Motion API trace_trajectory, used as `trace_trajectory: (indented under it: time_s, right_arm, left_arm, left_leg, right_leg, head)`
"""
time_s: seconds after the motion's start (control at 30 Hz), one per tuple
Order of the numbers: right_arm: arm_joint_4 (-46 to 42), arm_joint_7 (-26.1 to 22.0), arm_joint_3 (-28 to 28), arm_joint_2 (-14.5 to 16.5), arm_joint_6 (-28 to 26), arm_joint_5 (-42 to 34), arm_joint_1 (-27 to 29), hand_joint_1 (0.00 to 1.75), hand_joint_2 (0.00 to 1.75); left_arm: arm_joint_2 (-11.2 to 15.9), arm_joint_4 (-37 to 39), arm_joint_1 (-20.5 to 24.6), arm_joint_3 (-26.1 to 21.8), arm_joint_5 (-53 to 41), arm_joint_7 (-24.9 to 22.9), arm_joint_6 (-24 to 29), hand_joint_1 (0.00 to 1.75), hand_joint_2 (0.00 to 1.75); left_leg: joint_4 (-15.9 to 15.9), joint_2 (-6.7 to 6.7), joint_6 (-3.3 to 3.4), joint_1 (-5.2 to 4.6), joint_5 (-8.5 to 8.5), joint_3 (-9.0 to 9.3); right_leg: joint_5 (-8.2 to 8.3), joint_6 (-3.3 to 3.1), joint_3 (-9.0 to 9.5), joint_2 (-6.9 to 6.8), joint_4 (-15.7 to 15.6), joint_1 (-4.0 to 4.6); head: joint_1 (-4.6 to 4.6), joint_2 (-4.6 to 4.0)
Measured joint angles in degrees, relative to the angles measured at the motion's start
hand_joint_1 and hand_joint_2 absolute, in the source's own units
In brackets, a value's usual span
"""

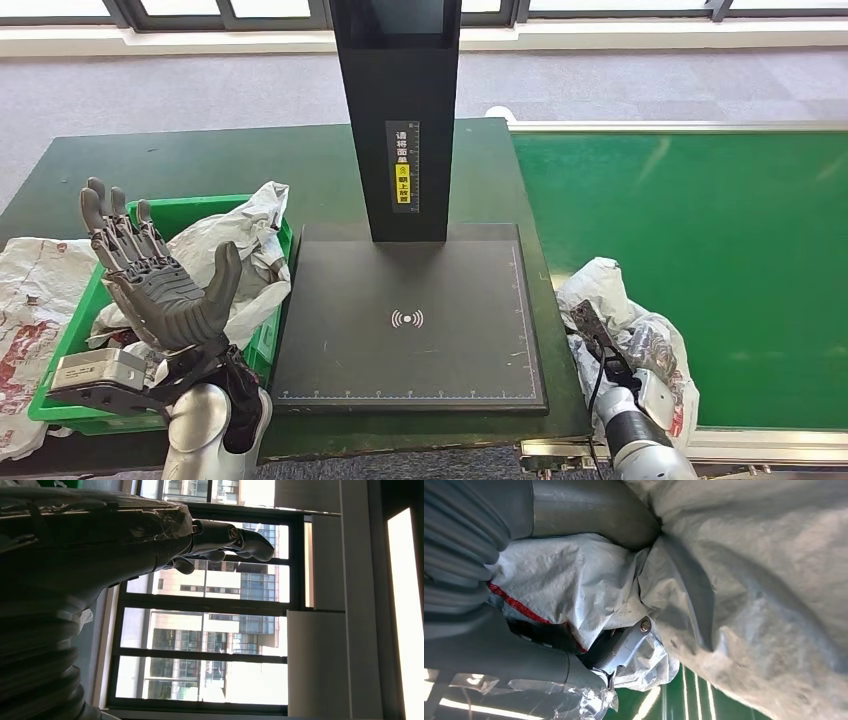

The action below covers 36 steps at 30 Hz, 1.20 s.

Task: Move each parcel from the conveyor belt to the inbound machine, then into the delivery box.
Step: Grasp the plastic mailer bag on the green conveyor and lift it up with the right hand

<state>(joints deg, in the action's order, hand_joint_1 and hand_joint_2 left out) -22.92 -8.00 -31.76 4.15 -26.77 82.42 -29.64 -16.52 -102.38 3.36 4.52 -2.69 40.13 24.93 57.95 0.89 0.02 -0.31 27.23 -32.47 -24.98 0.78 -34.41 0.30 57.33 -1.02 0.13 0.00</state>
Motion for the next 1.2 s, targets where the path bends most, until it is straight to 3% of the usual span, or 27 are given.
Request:
trace_trajectory:
  time_s: [0.3, 0.5, 0.67, 0.9, 1.2]
  right_arm:
    - [-1.2, -5.8, 0.0, 0.7, -5.8, -3.7, 1.0, 1.75, 1.75]
    - [-7.7, -18.2, 0.0, 3.2, -12.7, -12.5, 2.8, 1.75, 1.75]
    - [-18.4, -23.0, 0.2, 7.2, -13.3, -17.1, 6.0, 1.75, 1.75]
    - [-41.2, -28.6, 4.6, 13.4, -13.3, -27.9, 13.6, 1.75, 1.75]
    - [-56.3, -32.1, 15.4, 14.0, -11.4, -47.9, 15.6, 1.75, 1.75]
  left_arm:
    - [0.0, -0.2, 0.0, 0.0, 0.0, 0.0, 0.1, 0.0, 1.75]
    - [0.0, -0.4, 0.0, 0.0, 0.0, 0.0, 0.1, 0.0, 1.75]
    - [0.0, -0.4, 0.0, 0.0, -0.2, 0.0, -0.4, 0.0, 1.75]
    - [0.0, -0.2, 0.0, 0.0, -0.4, 0.0, -1.0, 0.0, 1.75]
    - [0.0, 0.4, 0.2, 0.2, -0.7, 0.0, -1.0, 0.0, 1.75]
  left_leg:
    - [0.0, 0.03, 0.0, 0.0, 0.0, -0.02]
    - [0.0, 0.02, 0.0, 0.0, 0.0, -0.04]
    - [0.0, 0.06, 0.0, 0.01, 0.0, -0.04]
    - [0.0, 0.07, 0.0, -0.01, 0.0, -0.13]
    - [0.0, -0.23, 0.0, -0.05, 0.0, -0.06]
  right_leg:
    - [0.0, 0.0, 0.0, -0.02, 0.0, 0.0]
    - [0.0, 0.0, -0.02, -0.01, 0.0, 0.0]
    - [-0.01, -0.01, -0.03, -0.04, 0.0, 0.0]
    - [-0.04, -0.03, -0.11, -0.05, 0.0, -0.02]
    - [0.01, -0.01, -0.18, 0.16, 0.0, -0.05]
  head:
    - [0.01, 0.0]
    - [0.01, 0.0]
    - [0.0, 0.0]
    - [0.0, 0.0]
    - [0.02, 0.0]
